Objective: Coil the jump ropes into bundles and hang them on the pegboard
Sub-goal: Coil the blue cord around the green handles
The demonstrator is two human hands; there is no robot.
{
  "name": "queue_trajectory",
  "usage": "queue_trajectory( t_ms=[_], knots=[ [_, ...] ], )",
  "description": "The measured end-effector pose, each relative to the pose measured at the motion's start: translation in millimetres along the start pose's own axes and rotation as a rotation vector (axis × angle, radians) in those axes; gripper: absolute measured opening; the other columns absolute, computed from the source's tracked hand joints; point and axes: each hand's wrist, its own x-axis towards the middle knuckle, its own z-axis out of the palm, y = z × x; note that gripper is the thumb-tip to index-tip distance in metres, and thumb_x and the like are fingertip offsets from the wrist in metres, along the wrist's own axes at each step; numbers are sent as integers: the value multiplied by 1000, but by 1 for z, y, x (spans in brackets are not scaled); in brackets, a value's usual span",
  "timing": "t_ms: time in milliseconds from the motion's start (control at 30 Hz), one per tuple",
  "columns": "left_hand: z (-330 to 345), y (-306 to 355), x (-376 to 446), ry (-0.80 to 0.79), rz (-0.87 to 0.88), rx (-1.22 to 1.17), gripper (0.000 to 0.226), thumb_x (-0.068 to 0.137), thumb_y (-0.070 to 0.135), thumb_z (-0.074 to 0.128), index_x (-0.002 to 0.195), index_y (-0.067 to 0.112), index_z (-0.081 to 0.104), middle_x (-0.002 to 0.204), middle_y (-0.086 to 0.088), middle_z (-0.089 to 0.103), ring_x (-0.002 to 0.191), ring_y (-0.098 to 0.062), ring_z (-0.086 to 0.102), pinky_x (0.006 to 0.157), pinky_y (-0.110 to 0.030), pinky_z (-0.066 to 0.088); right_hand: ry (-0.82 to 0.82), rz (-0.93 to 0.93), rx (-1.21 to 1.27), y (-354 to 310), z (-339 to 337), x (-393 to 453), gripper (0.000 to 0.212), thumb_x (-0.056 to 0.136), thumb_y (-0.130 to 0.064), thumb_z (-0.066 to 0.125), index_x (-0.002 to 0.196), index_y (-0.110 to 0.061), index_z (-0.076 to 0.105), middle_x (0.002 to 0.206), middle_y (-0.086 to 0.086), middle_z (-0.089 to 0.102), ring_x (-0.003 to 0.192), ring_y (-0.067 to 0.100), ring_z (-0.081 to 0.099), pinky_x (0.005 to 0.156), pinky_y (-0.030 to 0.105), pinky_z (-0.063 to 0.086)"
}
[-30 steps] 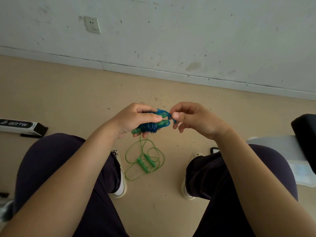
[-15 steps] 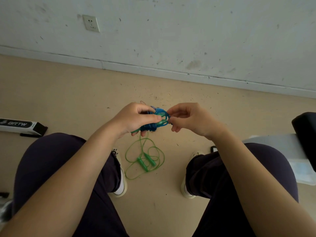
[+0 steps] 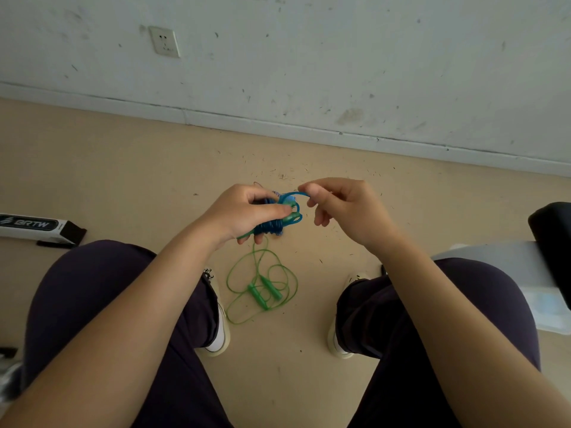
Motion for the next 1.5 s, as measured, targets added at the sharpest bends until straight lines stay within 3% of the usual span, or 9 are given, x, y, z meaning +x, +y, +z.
queue_trajectory(
  t_ms=[167, 433, 533, 700, 833, 1033, 1233, 1367, 1500],
  knots=[
    [4, 2, -3, -43, 22, 63, 18, 85, 37, 76, 99, 26, 76, 69, -1, 71, 50, -20, 61, 38, -24, 36, 21, 7, 64, -2, 3, -2, 41, 81, -55, 62, 94, -19, 76, 77, 16, 71, 60, 15, 63, 62, 25, 55],
    [2, 4, -3, -51, 29, 35, 18, 82, 38, 78, 97, 27, 74, 66, 1, 70, 49, -19, 62, 37, -23, 36, -34, 148, 306, -3, -2, -1, 29, 88, -34, 69, 65, -16, 69, 74, 11, 71, 71, 30, 70, 65, 36, 61],
    [1, 2, -3, -45, 31, 14, 15, 81, 38, 78, 94, 30, 74, 67, 2, 71, 48, -18, 61, 36, -22, 35, -54, 202, 374, -4, -3, -1, 41, 79, -50, 70, 62, -13, 62, 73, 12, 70, 67, 31, 70, 61, 35, 59],
    [1, 3, -5, -88, 33, 13, 24, 78, 45, 77, 96, 30, 75, 71, -4, 73, 50, -19, 62, 37, -22, 36, -18, 187, 325, 0, -5, 1, 32, 84, -35, 74, 69, -7, 66, 73, 12, 70, 62, 28, 68, 58, 31, 57],
    [0, 4, -5, -134, 26, -21, 25, 75, 46, 76, 93, 29, 77, 72, -6, 73, 51, -20, 62, 37, -22, 37, -35, 183, 386, 3, -9, 3, 12, 87, -23, 72, 91, -13, 78, 83, 10, 74, 67, 26, 69, 64, 31, 58],
    [-4, 2, -3, -130, 41, -90, 21, 76, 44, 75, 92, 32, 78, 72, -9, 73, 50, -22, 61, 37, -23, 37, -170, 129, 290, 4, -20, 1, 18, 87, -11, 71, 103, -18, 76, 86, 7, 76, 77, 20, 70, 75, 30, 60],
    [-5, -1, -1, -109, 45, -107, 29, 77, 41, 75, 100, 22, 75, 71, -9, 73, 50, -22, 60, 37, -23, 35, -223, 166, 112, 6, -16, 1, 16, 88, -3, 69, 104, -2, 73, 82, 15, 73, 70, 21, 69, 69, 29, 58],
    [-5, -2, 1, -54, 26, -71, 24, 85, 33, 76, 103, 18, 73, 70, -7, 74, 49, -20, 60, 38, -23, 36, -223, 132, 55, 3, -14, 1, 25, 86, -8, 72, 110, -11, 72, 71, -5, 71, 64, 10, 65, 65, 22, 54],
    [-4, -1, 3, 35, -36, -122, 19, 85, 31, 76, 95, 15, 75, 66, -5, 72, 47, -20, 58, 37, -22, 34, -219, 79, 69, -2, -12, 0, 33, 83, -11, 76, 109, -30, 70, 70, -6, 70, 61, 9, 63, 65, 20, 53]
  ],
)
